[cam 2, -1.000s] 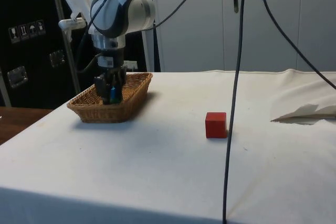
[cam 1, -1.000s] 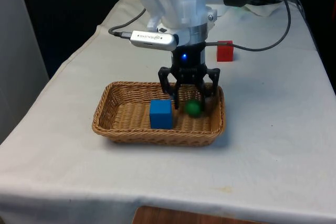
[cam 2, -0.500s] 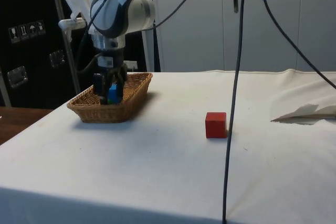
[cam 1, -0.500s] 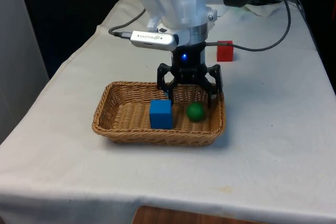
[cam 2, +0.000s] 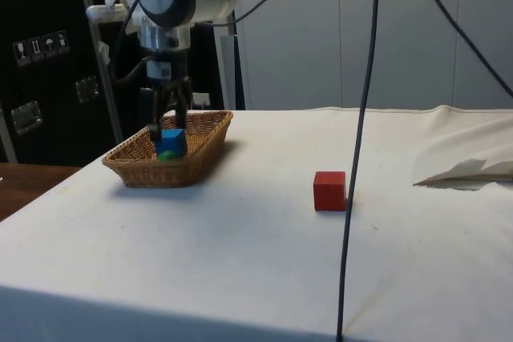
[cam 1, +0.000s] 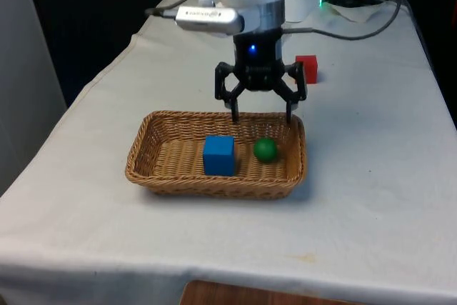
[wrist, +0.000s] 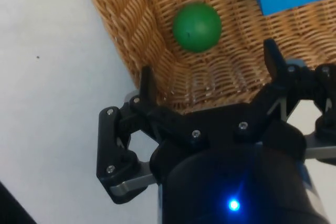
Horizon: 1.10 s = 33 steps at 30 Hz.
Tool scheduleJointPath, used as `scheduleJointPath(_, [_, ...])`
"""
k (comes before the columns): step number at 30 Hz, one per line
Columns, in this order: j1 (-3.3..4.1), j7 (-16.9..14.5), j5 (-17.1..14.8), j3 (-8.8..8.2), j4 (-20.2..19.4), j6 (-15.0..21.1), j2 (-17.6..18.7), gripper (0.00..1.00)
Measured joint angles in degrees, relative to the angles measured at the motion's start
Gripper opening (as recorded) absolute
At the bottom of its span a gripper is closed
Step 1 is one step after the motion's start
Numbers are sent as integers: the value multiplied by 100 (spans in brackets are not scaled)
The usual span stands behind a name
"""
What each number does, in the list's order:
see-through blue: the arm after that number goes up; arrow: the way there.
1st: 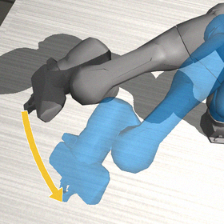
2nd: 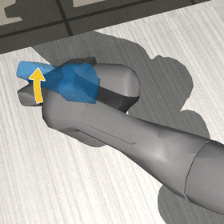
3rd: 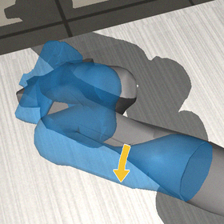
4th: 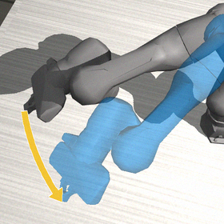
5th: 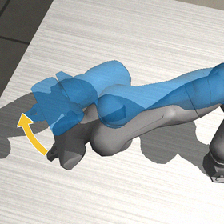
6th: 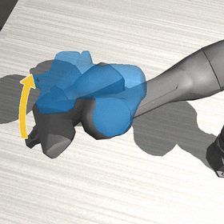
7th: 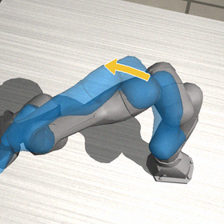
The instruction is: Place all non-red objects into the basket.
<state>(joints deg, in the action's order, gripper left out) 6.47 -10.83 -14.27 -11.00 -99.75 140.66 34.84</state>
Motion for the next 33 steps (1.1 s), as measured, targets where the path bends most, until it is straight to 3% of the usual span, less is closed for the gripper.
scheduleJointPath(17, [63,-52,40,0,-441,-103,-607,100])
scheduleJointPath(33, [172,-126,132,11,-1134,-160,-1404,100])
